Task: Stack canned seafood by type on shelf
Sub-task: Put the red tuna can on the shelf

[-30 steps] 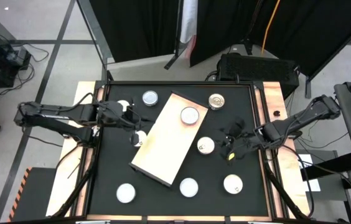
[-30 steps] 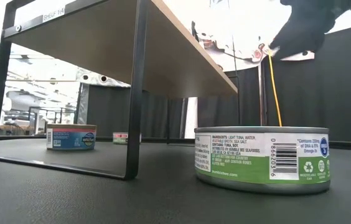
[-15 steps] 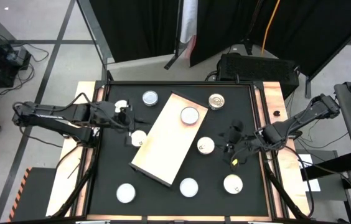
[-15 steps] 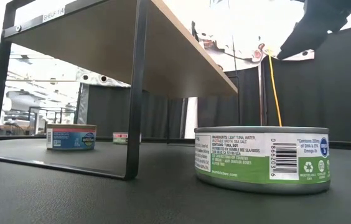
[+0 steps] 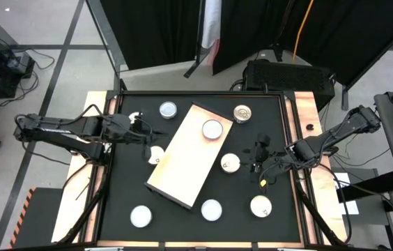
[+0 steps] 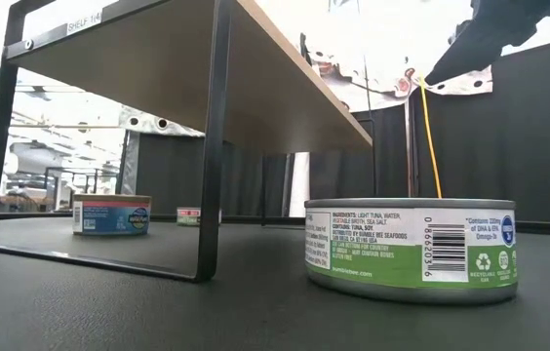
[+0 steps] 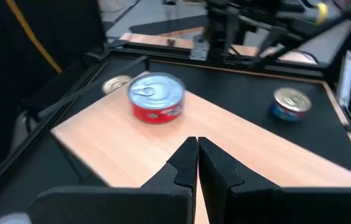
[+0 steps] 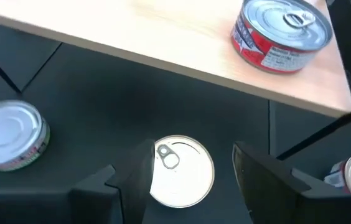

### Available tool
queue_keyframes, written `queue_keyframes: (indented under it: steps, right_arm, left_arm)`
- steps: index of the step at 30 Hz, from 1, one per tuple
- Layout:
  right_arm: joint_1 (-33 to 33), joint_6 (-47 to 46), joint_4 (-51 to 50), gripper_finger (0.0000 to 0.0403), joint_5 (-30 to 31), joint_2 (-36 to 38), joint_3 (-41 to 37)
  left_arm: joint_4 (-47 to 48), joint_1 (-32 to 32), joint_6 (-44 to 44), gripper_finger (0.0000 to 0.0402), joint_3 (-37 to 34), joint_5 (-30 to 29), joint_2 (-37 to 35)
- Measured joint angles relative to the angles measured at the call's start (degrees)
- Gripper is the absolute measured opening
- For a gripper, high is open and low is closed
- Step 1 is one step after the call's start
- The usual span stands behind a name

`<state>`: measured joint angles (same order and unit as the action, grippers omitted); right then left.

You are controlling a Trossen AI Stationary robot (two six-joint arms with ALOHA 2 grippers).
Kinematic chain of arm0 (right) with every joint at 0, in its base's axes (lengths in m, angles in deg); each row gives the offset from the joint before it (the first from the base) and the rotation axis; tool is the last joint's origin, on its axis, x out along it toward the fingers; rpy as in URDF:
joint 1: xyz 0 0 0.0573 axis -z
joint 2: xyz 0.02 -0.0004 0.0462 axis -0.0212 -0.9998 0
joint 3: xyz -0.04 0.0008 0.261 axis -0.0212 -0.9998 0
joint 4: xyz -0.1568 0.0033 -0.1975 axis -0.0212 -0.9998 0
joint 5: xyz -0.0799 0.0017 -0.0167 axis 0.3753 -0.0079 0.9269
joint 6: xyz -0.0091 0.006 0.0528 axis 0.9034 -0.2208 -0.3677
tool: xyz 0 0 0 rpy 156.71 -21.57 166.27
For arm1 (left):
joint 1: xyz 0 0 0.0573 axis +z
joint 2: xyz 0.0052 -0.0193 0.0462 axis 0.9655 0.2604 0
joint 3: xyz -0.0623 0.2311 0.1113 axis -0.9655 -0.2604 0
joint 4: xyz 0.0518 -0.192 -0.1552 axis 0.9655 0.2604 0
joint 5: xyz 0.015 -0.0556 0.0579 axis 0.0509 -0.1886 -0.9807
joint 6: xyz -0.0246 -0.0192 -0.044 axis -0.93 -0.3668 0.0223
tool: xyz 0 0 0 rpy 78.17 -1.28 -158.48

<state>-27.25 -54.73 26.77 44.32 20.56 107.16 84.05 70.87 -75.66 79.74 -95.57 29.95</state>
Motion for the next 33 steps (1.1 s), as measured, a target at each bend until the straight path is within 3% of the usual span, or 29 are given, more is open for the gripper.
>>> queue_keyframes:
  steps: [6,12,17,24,33]
  right_arm:
    - [-1.5,-4.1,0.9,0.021,0.4,-2.0,-0.8]
    - [0.7,9.0,16.4,0.021,7.7,-6.3,-0.8]
    - [5.1,18.4,31.3,0.021,5.8,-10.7,-0.8]
    - [11.4,20.9,38.6,0.021,2.3,-17.6,-0.9]
    - [14.4,23.0,44.5,0.021,1.5,-21.5,-0.9]
  left_arm:
    - [1.3,0.0,-2.9,0.0018,0.0,-0.4,0.3]
    - [3.7,-0.3,-3.3,0.0018,0.0,-0.5,0.6]
    - [3.6,-1.5,-7.5,0.0018,0.0,-2.7,0.6]
    - [3.6,-3.4,-7.5,0.0018,0.0,-9.0,0.6]
    - [3.9,-3.6,-6.5,0.0018,0.0,-9.7,0.6]
